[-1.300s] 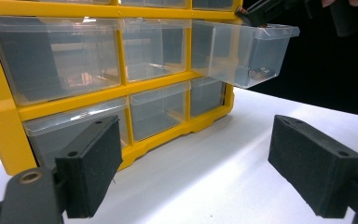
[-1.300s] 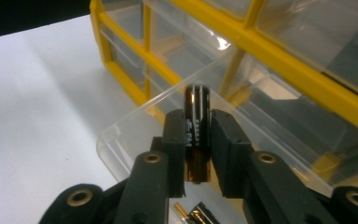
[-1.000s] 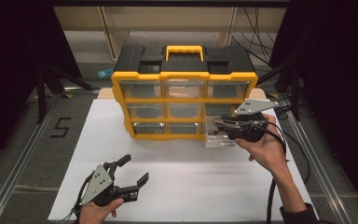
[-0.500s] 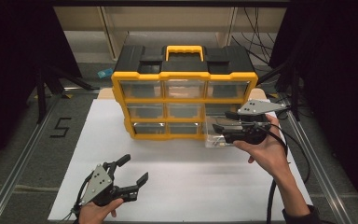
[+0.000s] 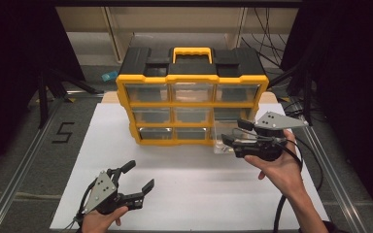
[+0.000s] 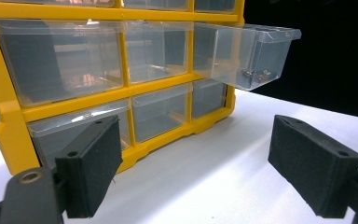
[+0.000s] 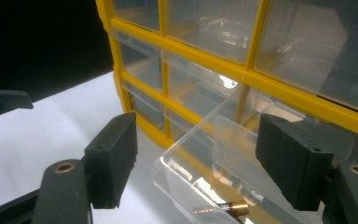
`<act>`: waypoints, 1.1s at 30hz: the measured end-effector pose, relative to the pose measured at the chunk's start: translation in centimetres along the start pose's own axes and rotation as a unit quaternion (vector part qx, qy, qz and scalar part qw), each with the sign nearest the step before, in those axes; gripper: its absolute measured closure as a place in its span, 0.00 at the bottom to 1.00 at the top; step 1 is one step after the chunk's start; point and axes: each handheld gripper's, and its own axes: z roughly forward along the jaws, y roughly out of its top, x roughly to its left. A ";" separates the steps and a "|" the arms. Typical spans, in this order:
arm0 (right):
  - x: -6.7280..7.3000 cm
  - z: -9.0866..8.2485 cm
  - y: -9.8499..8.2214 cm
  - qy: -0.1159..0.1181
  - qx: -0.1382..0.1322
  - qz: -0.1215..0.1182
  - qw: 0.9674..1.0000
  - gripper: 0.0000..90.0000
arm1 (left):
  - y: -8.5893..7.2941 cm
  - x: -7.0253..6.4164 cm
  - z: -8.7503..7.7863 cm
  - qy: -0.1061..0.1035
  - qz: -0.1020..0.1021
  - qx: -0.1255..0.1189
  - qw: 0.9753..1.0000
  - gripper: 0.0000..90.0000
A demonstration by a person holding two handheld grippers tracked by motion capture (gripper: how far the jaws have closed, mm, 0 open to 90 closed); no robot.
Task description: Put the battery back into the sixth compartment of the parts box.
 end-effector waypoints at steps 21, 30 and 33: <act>2.5 0.0 -3.8 0.015 -0.035 0.003 0.999 0.27 | 0.0 0.0 0.0 -0.001 0.000 0.001 1.000 0.19; 3.0 -0.1 -5.4 0.024 -0.033 0.010 0.999 0.27 | 0.0 0.0 0.0 -0.002 0.001 0.002 1.000 0.19; 3.0 -0.1 -6.0 0.021 -0.036 0.012 0.999 0.27 | 0.0 0.0 0.0 -0.002 0.001 0.002 1.000 0.19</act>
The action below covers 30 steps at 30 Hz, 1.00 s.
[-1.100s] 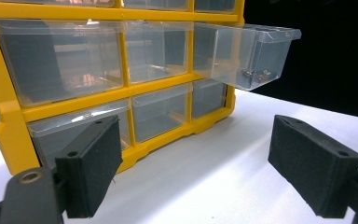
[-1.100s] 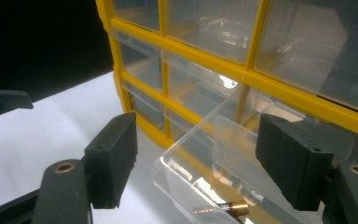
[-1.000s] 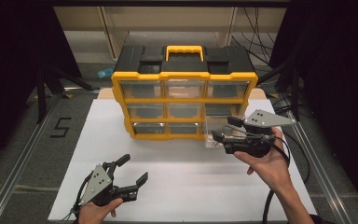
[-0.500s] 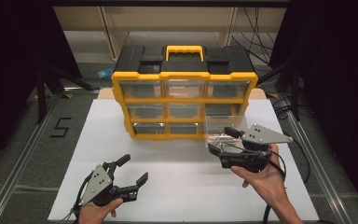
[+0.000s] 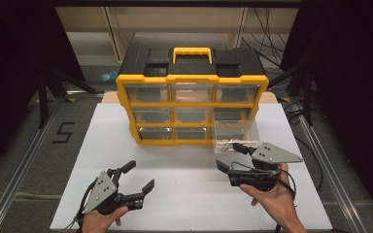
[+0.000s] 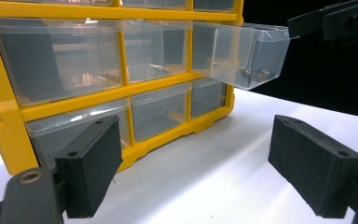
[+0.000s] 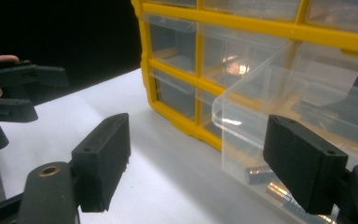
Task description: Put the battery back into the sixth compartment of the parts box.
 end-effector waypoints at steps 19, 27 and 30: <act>0.0 -0.1 -2.7 0.006 -0.007 0.014 1.000 0.23 | 0.0 0.0 0.0 -0.003 -0.001 0.003 1.000 0.19; 0.0 -0.3 -3.8 0.014 -0.008 0.019 1.000 0.23 | 0.0 0.0 0.0 -0.005 -0.001 0.003 1.000 0.19; 0.0 -0.3 -4.3 0.010 -0.009 0.018 1.000 0.23 | -0.1 -0.1 0.0 -0.005 0.000 0.005 1.000 0.19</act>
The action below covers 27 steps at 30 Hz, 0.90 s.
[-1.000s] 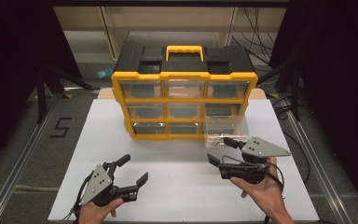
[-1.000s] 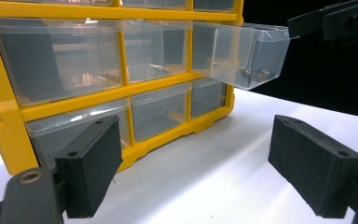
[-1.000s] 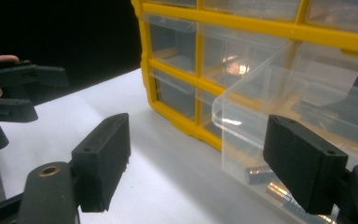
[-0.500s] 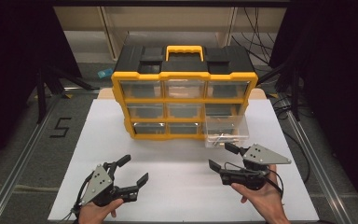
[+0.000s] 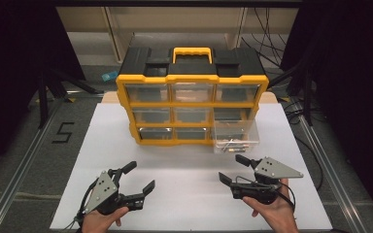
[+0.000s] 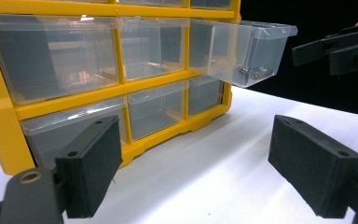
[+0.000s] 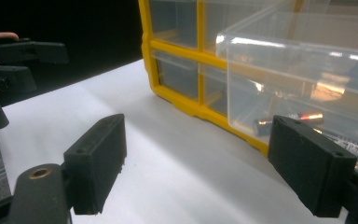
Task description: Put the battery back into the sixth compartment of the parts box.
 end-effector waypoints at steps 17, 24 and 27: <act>0.3 -0.8 -1.3 -0.003 0.002 0.001 1.000 0.21 | -0.1 -0.1 0.1 -0.003 -0.001 0.002 1.000 0.19; 0.3 -0.8 -1.6 -0.007 0.001 0.002 1.000 0.21 | -0.1 -0.1 0.1 -0.003 -0.001 0.003 1.000 0.19; 0.3 -0.8 -1.6 -0.008 0.001 0.001 1.000 0.21 | -0.1 -0.1 0.1 -0.003 -0.001 0.003 1.000 0.19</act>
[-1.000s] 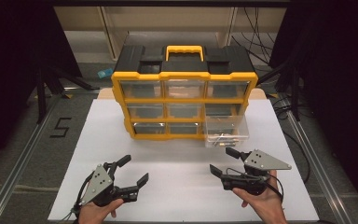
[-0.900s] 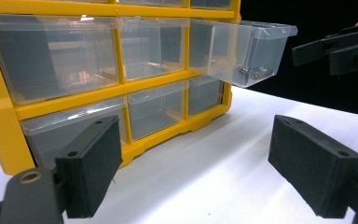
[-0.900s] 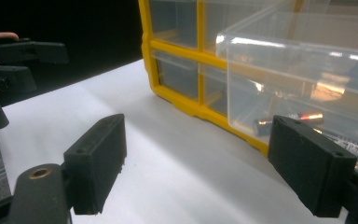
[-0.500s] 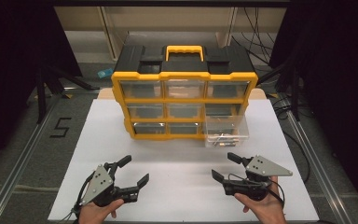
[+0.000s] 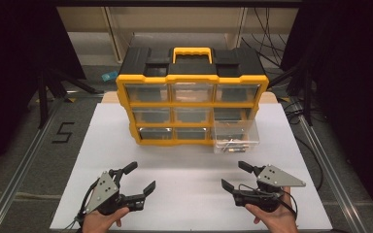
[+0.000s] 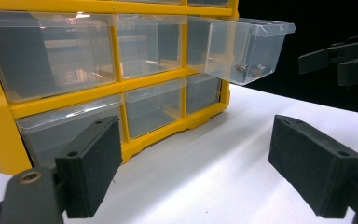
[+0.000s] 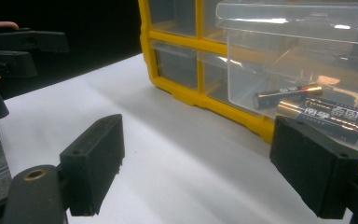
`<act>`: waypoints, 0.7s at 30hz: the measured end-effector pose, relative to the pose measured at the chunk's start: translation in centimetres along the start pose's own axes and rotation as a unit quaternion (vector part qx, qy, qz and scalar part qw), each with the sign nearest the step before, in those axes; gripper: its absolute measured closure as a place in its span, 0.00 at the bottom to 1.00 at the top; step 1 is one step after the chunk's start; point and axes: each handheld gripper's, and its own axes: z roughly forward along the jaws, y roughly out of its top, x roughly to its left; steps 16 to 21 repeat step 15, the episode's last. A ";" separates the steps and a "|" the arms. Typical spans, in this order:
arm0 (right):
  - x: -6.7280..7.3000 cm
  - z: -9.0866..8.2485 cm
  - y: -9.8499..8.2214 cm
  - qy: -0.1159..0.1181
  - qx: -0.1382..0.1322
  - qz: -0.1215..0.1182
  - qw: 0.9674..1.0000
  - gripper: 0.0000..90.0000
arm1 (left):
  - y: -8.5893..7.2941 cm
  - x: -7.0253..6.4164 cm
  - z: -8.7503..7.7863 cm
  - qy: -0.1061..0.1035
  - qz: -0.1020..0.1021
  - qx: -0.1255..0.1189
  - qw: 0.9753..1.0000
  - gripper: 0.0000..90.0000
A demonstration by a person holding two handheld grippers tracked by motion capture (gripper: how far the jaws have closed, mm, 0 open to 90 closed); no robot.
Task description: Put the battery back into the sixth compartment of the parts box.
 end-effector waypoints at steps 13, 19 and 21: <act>-0.1 0.1 -0.1 0.002 0.000 0.003 1.000 0.21 | 0.0 0.0 0.0 0.000 0.000 0.000 1.000 0.19; -0.1 0.1 -0.1 -0.003 0.001 0.000 1.000 0.21 | 0.0 0.0 0.0 0.000 0.000 -0.001 1.000 0.19; -0.1 0.1 -0.1 -0.003 0.001 0.000 1.000 0.21 | 0.0 0.0 0.0 0.000 0.000 -0.001 1.000 0.19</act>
